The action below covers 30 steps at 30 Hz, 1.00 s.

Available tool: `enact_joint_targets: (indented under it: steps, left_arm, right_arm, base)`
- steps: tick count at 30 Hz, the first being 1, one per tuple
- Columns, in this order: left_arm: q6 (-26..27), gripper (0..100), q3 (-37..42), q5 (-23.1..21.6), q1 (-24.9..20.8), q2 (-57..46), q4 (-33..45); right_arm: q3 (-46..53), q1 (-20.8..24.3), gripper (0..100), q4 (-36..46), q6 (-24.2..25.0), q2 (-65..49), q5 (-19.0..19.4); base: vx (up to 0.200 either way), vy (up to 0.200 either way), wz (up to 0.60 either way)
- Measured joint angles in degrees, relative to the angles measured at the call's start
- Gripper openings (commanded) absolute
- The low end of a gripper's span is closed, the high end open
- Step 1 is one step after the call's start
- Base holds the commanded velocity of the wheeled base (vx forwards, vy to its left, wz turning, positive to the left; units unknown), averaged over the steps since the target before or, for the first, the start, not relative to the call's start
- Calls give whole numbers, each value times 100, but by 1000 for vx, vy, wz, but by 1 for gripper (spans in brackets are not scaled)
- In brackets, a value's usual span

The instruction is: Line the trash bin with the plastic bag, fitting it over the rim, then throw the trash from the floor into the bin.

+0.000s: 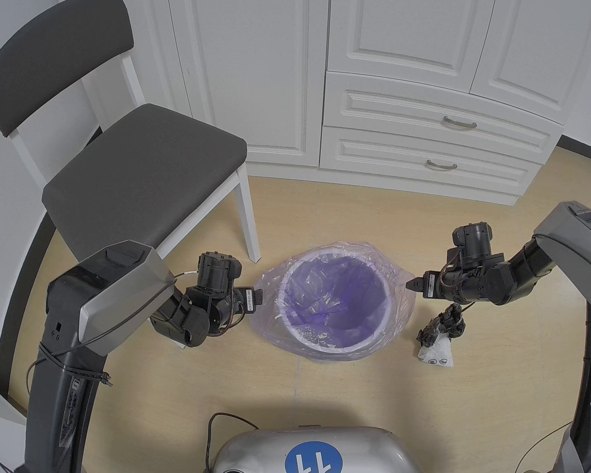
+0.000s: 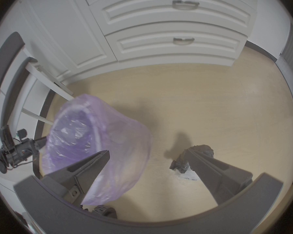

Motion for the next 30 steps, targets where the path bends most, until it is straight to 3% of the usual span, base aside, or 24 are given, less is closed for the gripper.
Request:
enact_joint_targets:
  steps: [7, 15, 26, 30]
  left_arm:
    - [49, 100, 33, -30, -5, -40, 34]
    - [52, 100, -184, -22, -10, 157, 263]
    - [20, 100, -788, 21, 33, 518, 813]
    - [-22, 100, -1148, 49, 63, 642, 1485]
  right_arm:
    - [-467, -95, 100, 13, 30, 780, 0]
    - [-1313, -59, 100, 235, 636, 1467, -55]
    - [-3280, 52, 100, 2509, 1270, 2214, -739]
    - [-4052, 96, 100, 3371, 1474, 2503, -989]
  base:
    - [0, 0, 0]
    - [0, 0, 0]
    - [0, 0, 0]
    - [0, 0, 0]
